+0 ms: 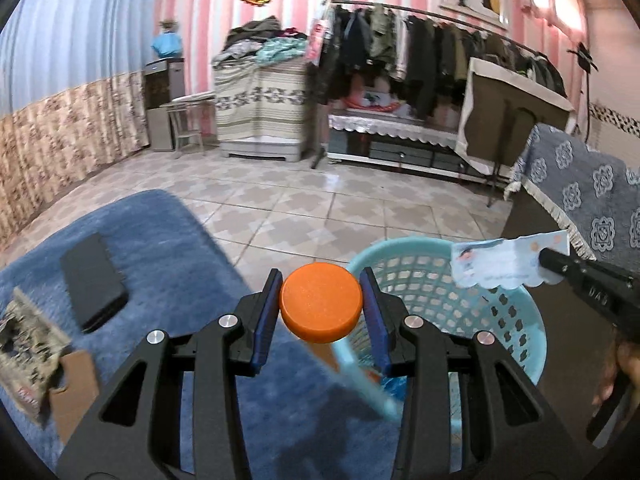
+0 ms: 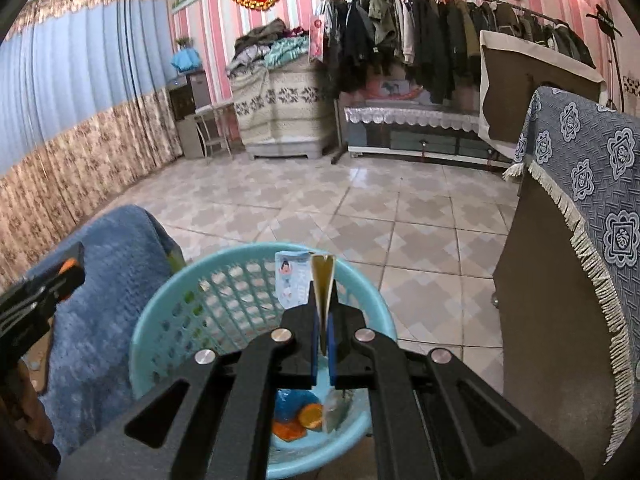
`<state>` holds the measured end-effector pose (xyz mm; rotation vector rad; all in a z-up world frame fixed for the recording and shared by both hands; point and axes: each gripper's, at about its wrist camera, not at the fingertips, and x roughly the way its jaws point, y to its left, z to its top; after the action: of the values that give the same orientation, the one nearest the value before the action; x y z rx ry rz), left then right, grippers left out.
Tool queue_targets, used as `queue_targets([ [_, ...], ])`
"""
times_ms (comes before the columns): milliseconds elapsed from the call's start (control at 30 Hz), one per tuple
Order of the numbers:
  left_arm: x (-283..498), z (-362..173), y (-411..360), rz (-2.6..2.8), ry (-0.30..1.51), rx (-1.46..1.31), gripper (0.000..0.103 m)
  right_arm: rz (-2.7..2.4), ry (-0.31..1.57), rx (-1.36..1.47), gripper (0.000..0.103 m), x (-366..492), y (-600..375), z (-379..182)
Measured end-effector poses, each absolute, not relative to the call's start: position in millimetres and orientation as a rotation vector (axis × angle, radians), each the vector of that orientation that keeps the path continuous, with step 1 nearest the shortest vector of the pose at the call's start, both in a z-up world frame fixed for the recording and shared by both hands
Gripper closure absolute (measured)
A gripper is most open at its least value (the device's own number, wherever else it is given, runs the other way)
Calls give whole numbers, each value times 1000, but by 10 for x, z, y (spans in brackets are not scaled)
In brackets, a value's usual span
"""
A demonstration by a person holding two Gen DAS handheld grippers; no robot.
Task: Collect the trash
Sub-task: 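Carry the orange lid and white card over the basket with both tools, then open the left tool to drop the orange lid into the basket, then open the right tool to drop the white card into the basket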
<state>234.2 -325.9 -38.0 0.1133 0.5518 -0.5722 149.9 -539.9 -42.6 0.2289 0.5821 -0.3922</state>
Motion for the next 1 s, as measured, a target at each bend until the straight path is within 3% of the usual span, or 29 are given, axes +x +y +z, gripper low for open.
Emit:
queue_targets([
  [500, 2409, -498, -4072, -667, 511, 201, 64, -427, 600, 256, 100, 1523, -5490, -501],
  [600, 2465, -460, -4063, -643, 512, 198, 30, -424, 603, 261, 100, 1534, -5496, -514],
  [633, 2477, -437, -4016, -627, 501, 187, 25, -426, 603, 258, 100, 1534, -5494, -518],
  [833, 2614, -318, -3687, -535, 487, 144, 6, -419, 622, 237, 100, 1589, -5420, -569],
  [1000, 2686, -240, -3358, -466, 479, 113, 6, -415, 631, 216, 100, 1657, -5353, -574],
])
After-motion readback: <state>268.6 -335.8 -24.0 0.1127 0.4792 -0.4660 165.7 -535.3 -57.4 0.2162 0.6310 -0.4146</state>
